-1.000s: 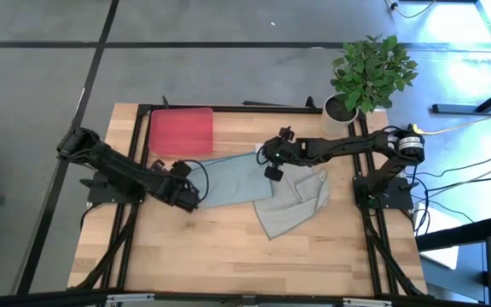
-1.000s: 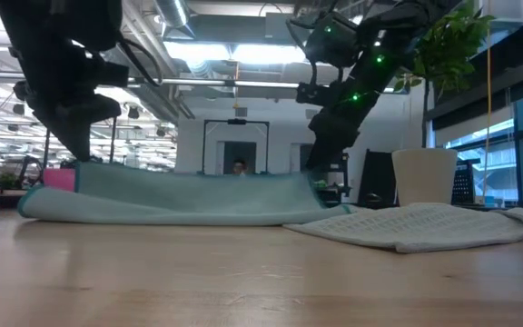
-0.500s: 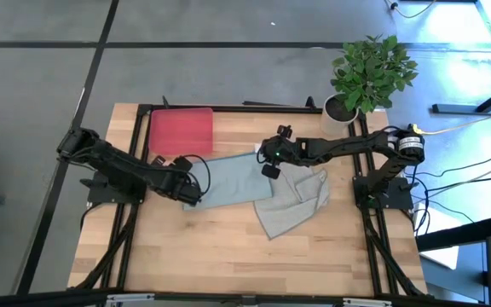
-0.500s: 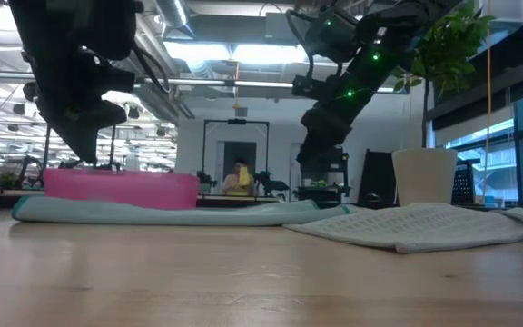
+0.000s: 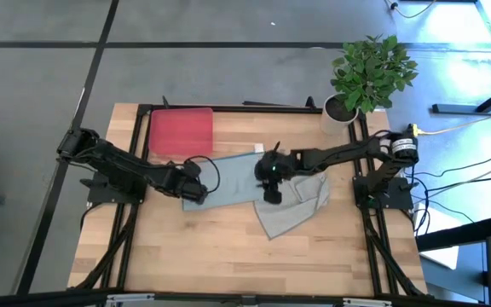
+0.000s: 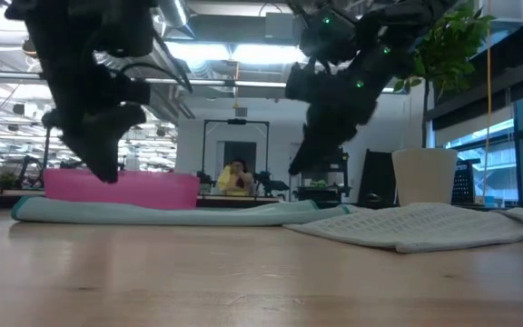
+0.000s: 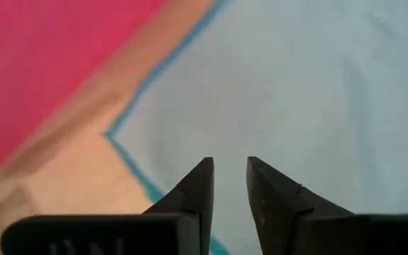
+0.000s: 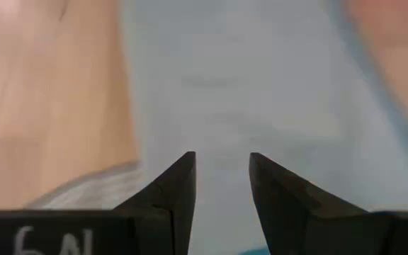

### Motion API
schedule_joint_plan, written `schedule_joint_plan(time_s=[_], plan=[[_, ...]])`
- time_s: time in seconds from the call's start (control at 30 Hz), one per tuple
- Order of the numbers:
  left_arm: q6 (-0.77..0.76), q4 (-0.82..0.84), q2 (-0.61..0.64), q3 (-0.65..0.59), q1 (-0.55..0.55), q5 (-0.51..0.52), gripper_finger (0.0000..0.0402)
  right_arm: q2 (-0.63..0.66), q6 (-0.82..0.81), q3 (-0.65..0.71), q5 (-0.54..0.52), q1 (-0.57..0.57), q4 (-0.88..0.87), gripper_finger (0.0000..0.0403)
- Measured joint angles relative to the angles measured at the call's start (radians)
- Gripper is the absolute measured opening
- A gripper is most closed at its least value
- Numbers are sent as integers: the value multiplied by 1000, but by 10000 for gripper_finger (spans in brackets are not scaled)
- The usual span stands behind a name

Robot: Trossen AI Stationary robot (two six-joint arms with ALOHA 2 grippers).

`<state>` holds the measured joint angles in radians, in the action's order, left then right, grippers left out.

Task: Roll microfiber towels into tight, uniform cylinder then place into a basket
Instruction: Fold the blue towel

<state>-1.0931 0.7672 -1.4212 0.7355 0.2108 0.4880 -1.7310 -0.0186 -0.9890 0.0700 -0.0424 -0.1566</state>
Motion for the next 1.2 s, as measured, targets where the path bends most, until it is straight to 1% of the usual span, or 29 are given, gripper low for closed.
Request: schedule_joint_plan(time_s=[0.07,0.2,0.5,0.67,0.9,1.07,1.2], plan=[[-1,-32,0,-26,6,-18,77,-25,-7,0,3,28,3,134],[-42,-32,0,-69,22,-54,77,-56,-53,0,4,68,-8,134],[-107,-62,0,-133,82,-114,78,-56,-79,0,6,127,-18,134],[-114,-79,1,-138,122,-142,78,-56,-113,0,19,152,-91,134],[-195,-81,3,-136,202,-203,78,-56,-167,0,20,179,-201,134],[-283,-90,3,-137,278,-244,78,-56,-204,0,-20,187,-251,134],[-340,-140,3,-137,343,-278,78,-56,-244,0,-92,186,-305,134]])
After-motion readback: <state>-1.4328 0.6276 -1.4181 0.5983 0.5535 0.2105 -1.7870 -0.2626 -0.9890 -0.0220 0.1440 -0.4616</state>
